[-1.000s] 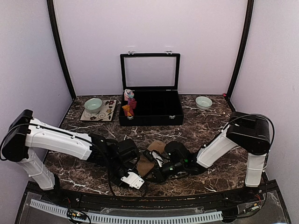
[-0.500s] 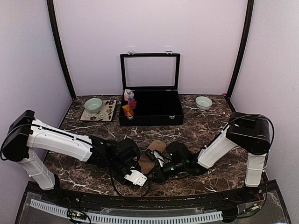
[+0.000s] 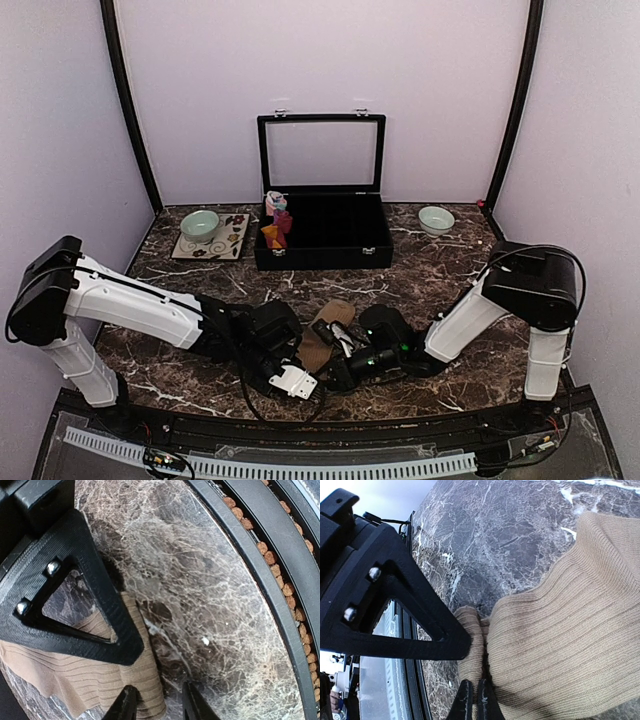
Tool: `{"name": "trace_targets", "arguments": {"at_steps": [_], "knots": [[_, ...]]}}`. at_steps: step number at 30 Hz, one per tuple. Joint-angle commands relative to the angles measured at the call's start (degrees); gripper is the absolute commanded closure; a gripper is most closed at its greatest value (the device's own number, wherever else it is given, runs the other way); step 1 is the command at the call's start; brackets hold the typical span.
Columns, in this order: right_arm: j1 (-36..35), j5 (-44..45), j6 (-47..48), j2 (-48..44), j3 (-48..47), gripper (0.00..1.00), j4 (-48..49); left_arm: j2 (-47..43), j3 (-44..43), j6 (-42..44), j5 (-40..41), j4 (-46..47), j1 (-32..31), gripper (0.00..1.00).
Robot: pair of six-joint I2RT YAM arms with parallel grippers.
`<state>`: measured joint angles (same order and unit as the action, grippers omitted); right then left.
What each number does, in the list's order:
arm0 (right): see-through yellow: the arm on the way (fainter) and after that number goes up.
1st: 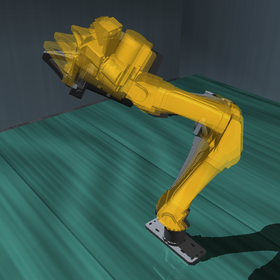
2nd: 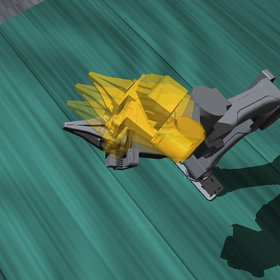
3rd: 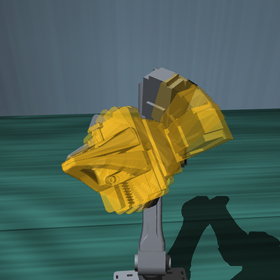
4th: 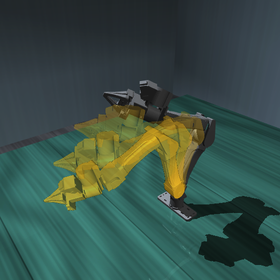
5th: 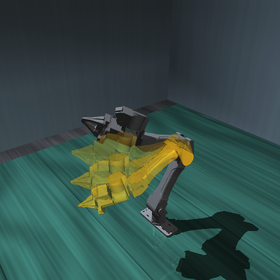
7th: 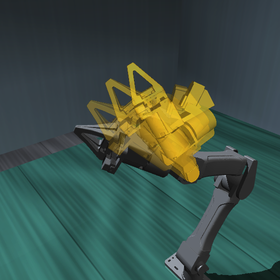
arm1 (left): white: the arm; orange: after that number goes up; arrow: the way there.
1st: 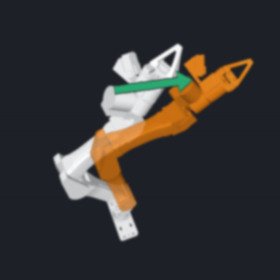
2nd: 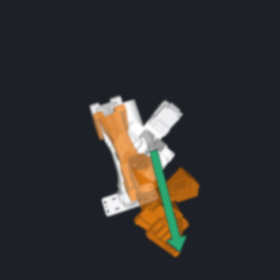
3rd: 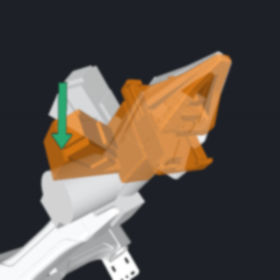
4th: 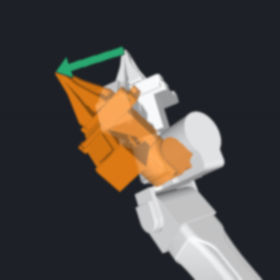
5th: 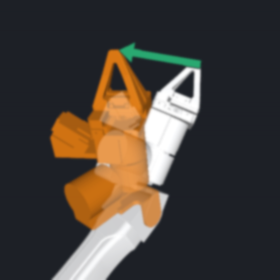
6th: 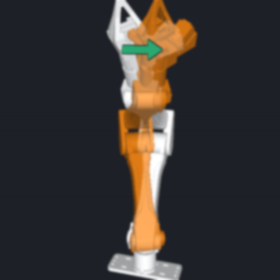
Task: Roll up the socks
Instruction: Roll the sock at the center of the board.
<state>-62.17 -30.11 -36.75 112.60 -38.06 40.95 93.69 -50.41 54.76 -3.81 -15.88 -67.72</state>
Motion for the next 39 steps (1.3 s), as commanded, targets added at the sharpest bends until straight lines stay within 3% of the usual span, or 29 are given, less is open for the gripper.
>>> {"name": "trace_targets", "arguments": {"at_steps": [1, 7, 13, 16, 18, 21, 25, 26, 27, 28, 32, 39], "knots": [[1.2, 6.7, -0.5, 5.4, 4.5, 1.00, -18.1, 0.0, 1.1, -1.3, -0.2, 0.3, 0.0, 0.66], [1.2, 6.4, -0.5, 5.6, 4.0, 1.00, -17.8, 1.7, 1.3, -2.2, 0.1, 1.7, 0.0, 0.68], [1.3, 6.6, -0.6, 4.6, 3.8, 1.00, -18.0, 3.2, 2.0, -3.1, 0.0, 1.8, 0.0, 0.96], [1.2, 7.1, -0.6, 3.9, 3.5, 0.99, -18.3, 4.4, 2.1, -3.4, 0.5, 1.8, 0.2, 1.00], [1.2, 8.1, -0.6, 2.8, 3.5, 0.93, -18.6, 5.0, 1.9, -3.6, 0.1, 1.6, 0.4, 1.00], [1.2, 11.2, 0.1, -1.4, 4.3, 0.72, -19.5, 5.6, 1.0, -4.9, -1.9, 0.3, 1.4, 1.00], [1.3, 15.8, 1.5, -7.3, 6.1, 0.68, -20.6, 7.4, -1.4, -7.0, -6.4, -3.5, 4.1, 1.00], [1.2, 16.2, 1.7, -8.4, 6.5, 0.57, -20.4, 8.3, -2.2, -7.3, -7.5, -4.5, 4.7, 1.00], [1.2, 16.4, 1.7, -9.3, 7.2, 0.25, -20.0, 9.0, -2.7, -7.6, -8.5, -5.3, 5.2, 1.00], [1.2, 16.9, 1.6, -10.3, 7.8, 0.04, -20.0, 9.6, -3.3, -8.0, -9.5, -6.1, 5.7, 1.00], [0.7, 18.6, 0.5, -14.3, 11.2, 0.01, -18.8, 12.6, -6.0, -9.1, -13.7, -9.6, 7.1, 1.00], [-2.7, 29.3, 0.7, -26.1, 15.5, 0.01, -23.9, 15.4, -9.0, -9.3, -17.0, -12.1, 7.8, 1.00]]}}
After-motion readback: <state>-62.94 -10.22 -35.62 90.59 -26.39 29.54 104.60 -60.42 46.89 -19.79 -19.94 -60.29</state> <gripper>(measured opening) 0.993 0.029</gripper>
